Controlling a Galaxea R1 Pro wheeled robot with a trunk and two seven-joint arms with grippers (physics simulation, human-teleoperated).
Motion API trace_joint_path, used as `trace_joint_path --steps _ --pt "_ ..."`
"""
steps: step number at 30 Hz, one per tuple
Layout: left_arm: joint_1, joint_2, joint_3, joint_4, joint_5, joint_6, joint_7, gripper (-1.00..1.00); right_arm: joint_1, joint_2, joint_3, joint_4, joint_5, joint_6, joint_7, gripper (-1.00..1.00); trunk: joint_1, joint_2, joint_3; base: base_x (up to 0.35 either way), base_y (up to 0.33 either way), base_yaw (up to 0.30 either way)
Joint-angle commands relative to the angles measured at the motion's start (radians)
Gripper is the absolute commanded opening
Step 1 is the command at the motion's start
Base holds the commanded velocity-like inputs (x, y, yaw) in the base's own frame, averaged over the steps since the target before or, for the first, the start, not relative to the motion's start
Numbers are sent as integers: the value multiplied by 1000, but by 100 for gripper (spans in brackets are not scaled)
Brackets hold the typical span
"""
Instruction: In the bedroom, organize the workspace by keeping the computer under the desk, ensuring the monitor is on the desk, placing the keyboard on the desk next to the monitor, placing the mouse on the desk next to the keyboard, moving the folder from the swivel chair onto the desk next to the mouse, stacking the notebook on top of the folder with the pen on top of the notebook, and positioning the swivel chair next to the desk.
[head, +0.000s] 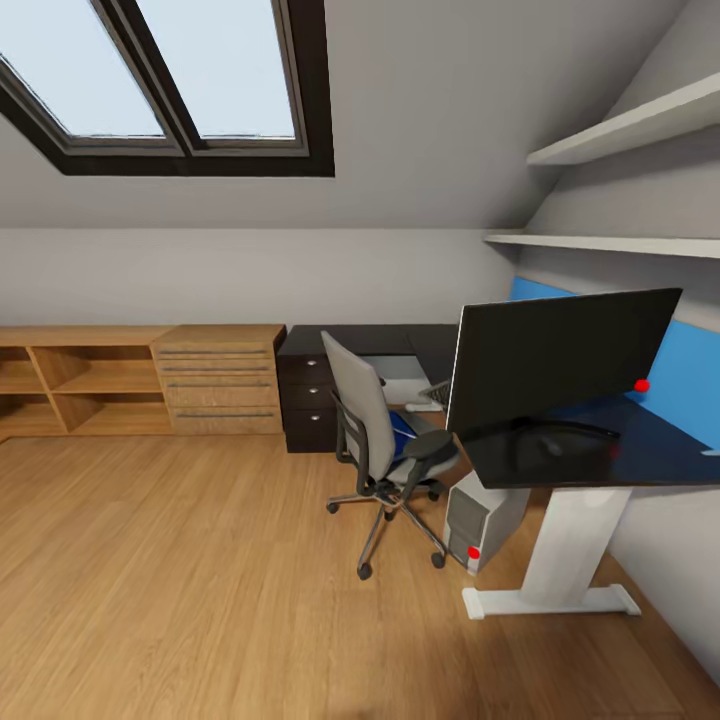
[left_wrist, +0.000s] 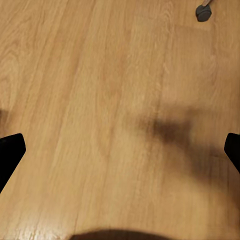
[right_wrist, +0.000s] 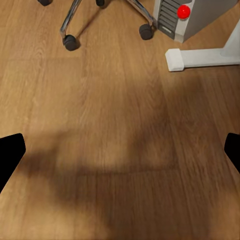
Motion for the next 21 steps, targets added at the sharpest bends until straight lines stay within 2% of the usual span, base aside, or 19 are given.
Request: trace_joint_path --steps 1,21 --pt "0 0 2 -1 3 -1 -1 100 -1 0 0 1 3 -2 -5 100 4 -8 -4 0 0 0" --pt "0 -2 2 -1 3 1 -1 100 -1 0 0 4 5 -3 -5 100 81 -148 -67 0 0 0"
